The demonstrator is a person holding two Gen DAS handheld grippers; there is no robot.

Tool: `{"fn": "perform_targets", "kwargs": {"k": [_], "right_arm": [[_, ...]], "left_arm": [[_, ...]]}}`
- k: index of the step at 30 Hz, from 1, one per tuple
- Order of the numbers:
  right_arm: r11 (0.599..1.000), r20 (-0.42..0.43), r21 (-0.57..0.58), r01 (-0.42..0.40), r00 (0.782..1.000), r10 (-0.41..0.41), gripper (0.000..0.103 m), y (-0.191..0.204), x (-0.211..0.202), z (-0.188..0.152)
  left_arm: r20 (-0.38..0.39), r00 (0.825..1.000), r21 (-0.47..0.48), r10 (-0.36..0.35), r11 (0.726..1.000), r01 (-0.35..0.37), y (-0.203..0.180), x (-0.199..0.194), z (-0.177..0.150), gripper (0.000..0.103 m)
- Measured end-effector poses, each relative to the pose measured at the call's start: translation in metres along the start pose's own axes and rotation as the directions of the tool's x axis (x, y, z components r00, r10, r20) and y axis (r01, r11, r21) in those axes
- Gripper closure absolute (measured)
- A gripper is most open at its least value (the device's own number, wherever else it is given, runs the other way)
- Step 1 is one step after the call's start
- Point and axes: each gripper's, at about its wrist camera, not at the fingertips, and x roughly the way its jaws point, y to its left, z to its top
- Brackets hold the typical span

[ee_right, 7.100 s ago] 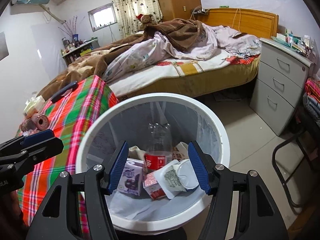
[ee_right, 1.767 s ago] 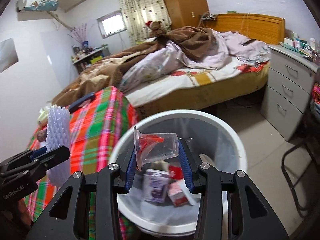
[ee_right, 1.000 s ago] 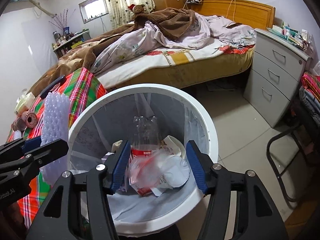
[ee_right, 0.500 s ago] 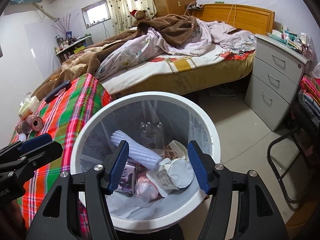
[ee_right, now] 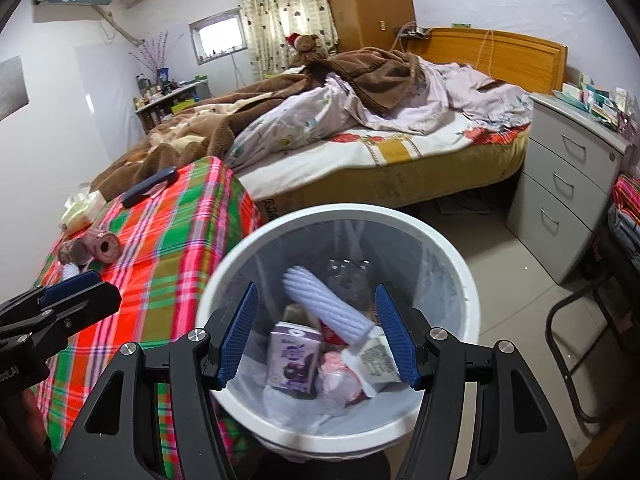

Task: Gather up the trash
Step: 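Move both open tools back over the bed toward the red cans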

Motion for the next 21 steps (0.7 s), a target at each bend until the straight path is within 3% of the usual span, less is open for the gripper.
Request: {"fn": "perform_targets", "kwargs": {"k": [11, 21], "right_arm": [[0.995, 0.029, -0.061, -0.076, 0.997, 0.078, 0.040, 0.038, 0.000, 0.003], [0.975, 0.031, -0.156, -0.159, 0.986, 0.166, 0.040, 0.088, 0.009, 0.012]], "left_arm": [[0.053, 0.995, -0.079, 0.081, 0.994, -0.077, 0.045, -0.038, -0.008, 0.047], [0.072, 0.974, -0.196, 0.213, 0.961, -0.196, 0.115, -0.071, -0.019, 0.047]]}}
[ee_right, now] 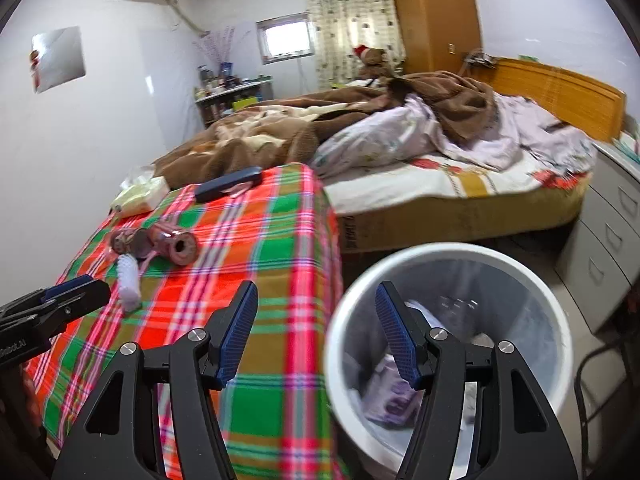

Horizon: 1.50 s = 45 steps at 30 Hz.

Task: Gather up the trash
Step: 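Move both open tools back over the bed toward the red cans, then grasp a red can with the right tool while the left grasps a white foam net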

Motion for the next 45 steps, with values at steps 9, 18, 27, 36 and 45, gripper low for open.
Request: {"fn": "perform_targets", "kwargs": {"k": [9, 18, 27, 36, 45], "right_arm": [[0.987, -0.035, -0.128, -0.095, 0.995, 0.091, 0.040, 0.047, 0.037, 0.018], [0.953, -0.097, -0.209, -0.218, 0.975, 0.201, 0.040, 0.087, 0.077, 0.035], [0.910, -0.175, -0.279, -0.306, 0.948, 0.265, 0.040, 0.114, 0.116, 0.046], [0.866, -0.233, -0.321, -0.383, 0.918, 0.320, 0.040, 0.133, 0.140, 0.052], [0.829, -0.306, -0.372, -0.417, 0.899, 0.314, 0.040, 0.151, 0.160, 0.043]], "left_arm": [[-0.021, 0.995, -0.116, 0.098, 0.988, -0.100, 0.065, 0.004, 0.001, 0.046], [-0.072, 0.986, -0.190, 0.147, 0.969, -0.159, 0.105, 0.028, 0.002, 0.041], [-0.136, 0.979, -0.231, 0.151, 0.956, -0.180, 0.124, 0.069, 0.006, 0.040], [-0.194, 0.967, -0.244, 0.163, 0.947, -0.209, 0.140, 0.096, 0.005, 0.040], [-0.192, 0.966, -0.239, 0.174, 0.946, -0.218, 0.155, 0.084, 0.005, 0.040]]}}
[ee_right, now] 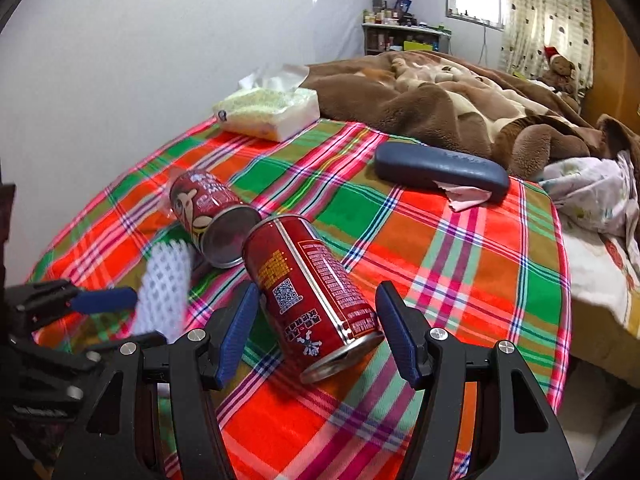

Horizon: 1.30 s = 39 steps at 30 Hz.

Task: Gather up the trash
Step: 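Grasp a red can with the right tool while the left grasps a white foam net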

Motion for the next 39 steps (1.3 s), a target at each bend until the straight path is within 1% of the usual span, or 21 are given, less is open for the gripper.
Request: {"fn": "perform_targets", "kwargs": {"k": [4, 6, 8, 11, 15, 18, 19, 22, 24, 27, 32, 39], "right_arm": [[0.999, -0.017, -0.032, 0.009, 1.000, -0.010, 0.040, 0.004, 0.008, 0.003], [0.998, -0.028, -0.062, 0.012, 1.000, -0.013, 0.040, 0.008, 0.011, 0.003], [0.998, -0.041, -0.068, 0.015, 0.999, -0.018, 0.040, 0.009, 0.015, 0.004], [0.999, -0.057, -0.045, 0.006, 0.998, -0.009, 0.040, 0.007, 0.018, 0.004], [1.000, -0.059, 0.020, -0.013, 0.998, 0.014, 0.040, 0.000, 0.020, 0.004], [0.999, -0.054, 0.042, -0.009, 0.998, 0.011, 0.041, -0.001, 0.020, 0.002], [0.999, -0.055, 0.046, -0.008, 0.998, 0.010, 0.041, -0.001, 0.020, 0.002], [0.998, -0.051, 0.064, 0.001, 0.999, 0.002, 0.042, -0.002, 0.017, 0.000], [0.997, -0.045, 0.079, 0.002, 0.999, 0.001, 0.043, -0.003, 0.014, -0.003], [0.996, -0.044, 0.094, 0.002, 0.999, 0.002, 0.043, -0.006, 0.010, -0.005], [0.991, -0.012, 0.131, 0.006, 1.000, -0.004, 0.045, -0.007, -0.004, -0.013], [0.985, 0.029, 0.173, 0.018, 0.999, -0.024, 0.047, -0.006, -0.024, -0.026]], "left_arm": [[-0.015, 0.999, -0.031, -0.029, 0.999, 0.028, 0.004, 0.006, 0.002, 0.040], [-0.009, 1.000, -0.029, -0.023, 0.999, 0.023, 0.003, 0.007, 0.004, 0.040], [-0.012, 1.000, -0.029, -0.018, 0.999, 0.017, 0.003, 0.010, 0.007, 0.040], [-0.012, 1.000, -0.028, -0.011, 1.000, 0.010, 0.003, 0.013, 0.010, 0.040], [-0.008, 1.000, -0.036, 0.002, 0.999, -0.003, 0.003, 0.015, 0.011, 0.040], [-0.002, 1.000, -0.013, 0.025, 1.000, -0.025, -0.001, 0.018, 0.012, 0.040], [-0.001, 0.999, -0.011, 0.032, 0.999, -0.032, -0.001, 0.018, 0.012, 0.041], [0.000, 0.999, -0.011, 0.035, 0.999, -0.035, -0.003, 0.018, 0.012, 0.054], [-0.001, 0.999, 0.000, 0.041, 0.999, -0.041, -0.004, 0.019, 0.012, 0.057], [0.003, 1.000, -0.009, 0.025, 1.000, -0.025, -0.005, 0.017, 0.012, 0.062], [0.011, 1.000, 0.017, 0.007, 1.000, -0.007, -0.013, 0.010, 0.006, 0.066], [0.031, 0.999, 0.035, -0.034, 0.999, 0.033, -0.023, -0.009, -0.007, 0.066]]}}
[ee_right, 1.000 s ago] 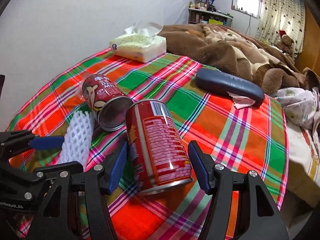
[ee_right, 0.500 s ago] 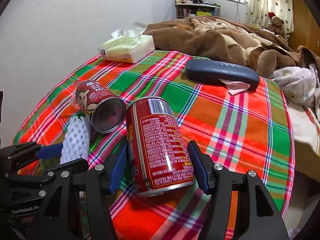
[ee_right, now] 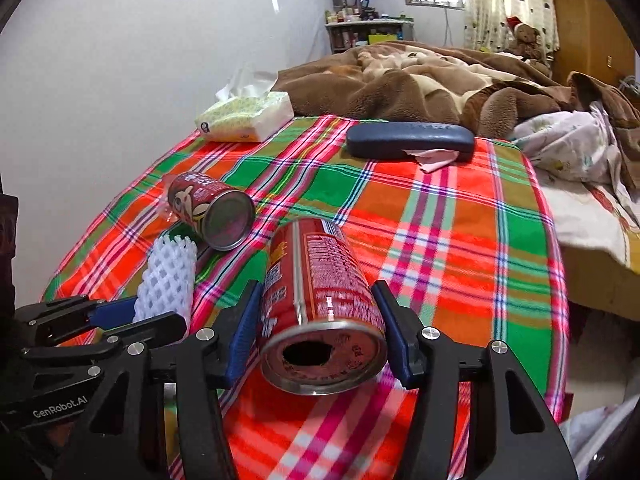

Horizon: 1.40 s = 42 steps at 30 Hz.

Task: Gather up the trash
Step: 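Grasp a red can with the right tool while the left grasps a white foam net, then carry the red can and foam net over the white bin and open both tools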

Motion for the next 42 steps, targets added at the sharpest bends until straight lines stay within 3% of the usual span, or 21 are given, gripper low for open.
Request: {"fn": "perform_targets", "kwargs": {"k": [11, 24, 31, 42], "right_arm": [[0.996, 0.080, 0.086, -0.001, 0.997, -0.006, 0.049, -0.007, -0.040, -0.020], [0.985, 0.171, 0.164, 0.045, 0.983, -0.074, 0.049, -0.023, -0.097, -0.047], [0.970, 0.207, 0.225, 0.092, 0.968, -0.140, 0.049, -0.042, -0.129, -0.064], [0.932, 0.245, 0.313, 0.184, 0.932, -0.267, 0.049, -0.075, -0.176, -0.089]], "left_arm": [[0.030, 0.998, 0.058, -0.055, 0.997, 0.053, -0.032, -0.033, -0.014, 0.066], [0.054, 0.992, 0.184, -0.112, 0.978, 0.100, -0.086, -0.064, -0.031, 0.066], [0.053, 0.986, 0.246, -0.155, 0.959, 0.138, -0.117, -0.073, -0.042, 0.066], [0.053, 0.968, 0.375, -0.244, 0.904, 0.207, -0.182, -0.091, -0.058, 0.066]]}}
